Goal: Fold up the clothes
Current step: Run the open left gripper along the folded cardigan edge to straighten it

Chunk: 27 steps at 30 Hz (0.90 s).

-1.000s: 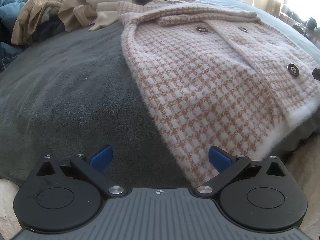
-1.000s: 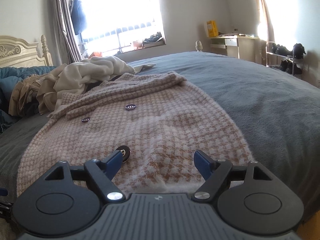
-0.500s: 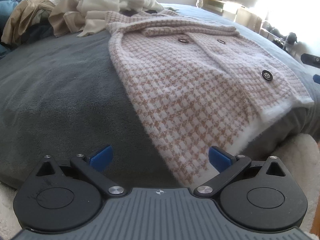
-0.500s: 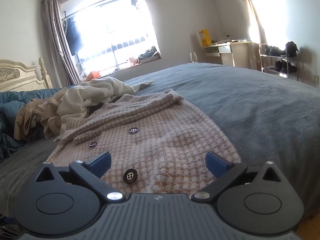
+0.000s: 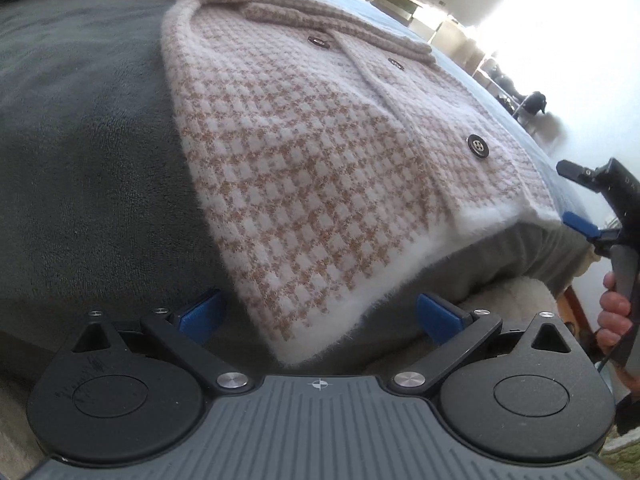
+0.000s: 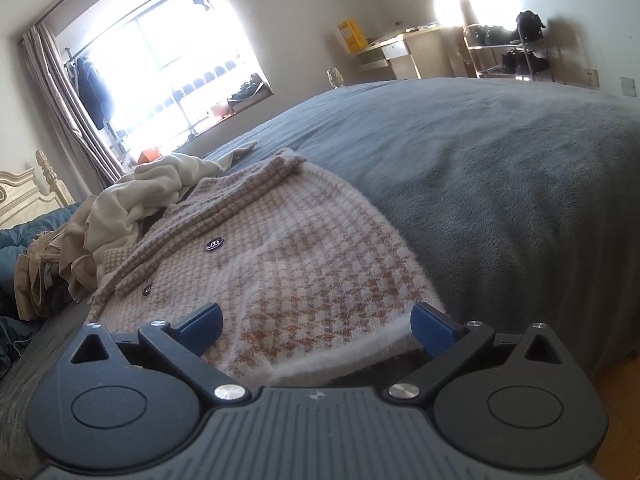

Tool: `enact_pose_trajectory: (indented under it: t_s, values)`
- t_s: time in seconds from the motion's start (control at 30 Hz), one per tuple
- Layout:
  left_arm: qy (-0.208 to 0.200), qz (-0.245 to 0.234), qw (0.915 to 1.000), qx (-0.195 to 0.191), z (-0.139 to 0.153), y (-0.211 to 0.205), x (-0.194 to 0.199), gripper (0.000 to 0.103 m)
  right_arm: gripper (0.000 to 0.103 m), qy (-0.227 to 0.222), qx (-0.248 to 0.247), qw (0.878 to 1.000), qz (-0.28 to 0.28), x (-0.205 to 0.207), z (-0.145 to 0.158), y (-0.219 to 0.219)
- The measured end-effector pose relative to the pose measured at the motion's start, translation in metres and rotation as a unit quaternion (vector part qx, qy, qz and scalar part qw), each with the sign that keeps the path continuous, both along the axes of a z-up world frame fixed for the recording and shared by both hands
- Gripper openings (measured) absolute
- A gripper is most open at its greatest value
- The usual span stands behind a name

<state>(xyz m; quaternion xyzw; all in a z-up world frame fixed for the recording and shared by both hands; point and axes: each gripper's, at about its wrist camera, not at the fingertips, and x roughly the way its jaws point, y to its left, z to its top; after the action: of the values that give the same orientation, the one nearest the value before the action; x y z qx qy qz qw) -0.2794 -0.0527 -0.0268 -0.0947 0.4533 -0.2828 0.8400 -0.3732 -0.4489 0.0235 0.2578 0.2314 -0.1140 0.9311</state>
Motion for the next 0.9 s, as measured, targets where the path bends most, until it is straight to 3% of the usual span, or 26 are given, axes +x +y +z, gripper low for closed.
enact_pose_trajectory:
  t_s: [0.2, 0.33, 0.57, 0.67, 0.9]
  values:
    - [0.031, 0.012, 0.9985, -0.043, -0.001, 0.004, 0.007, 0.102, 0.102, 0.006, 0.004, 1.000, -0.010, 0.003, -0.007, -0.005]
    - [0.004, -0.015, 0.9979, -0.064, 0.011, 0.001, 0.001, 0.101, 0.101, -0.001, 0.008, 1.000, -0.016, 0.000, -0.006, -0.012]
    - [0.002, -0.032, 0.9982, -0.051, 0.007, -0.008, 0.006, 0.101, 0.097, -0.002, 0.019, 0.999, -0.032, -0.003, -0.003, -0.036]
    - [0.011, -0.034, 0.9979, -0.054, 0.007, -0.007, 0.011, 0.101, 0.093, -0.012, 0.048, 0.998, -0.027, -0.001, -0.003, -0.055]
    - [0.037, -0.001, 0.9956, -0.086, 0.008, 0.003, 0.017, 0.097, 0.071, -0.006, 0.143, 0.990, -0.008, 0.016, -0.023, -0.100]
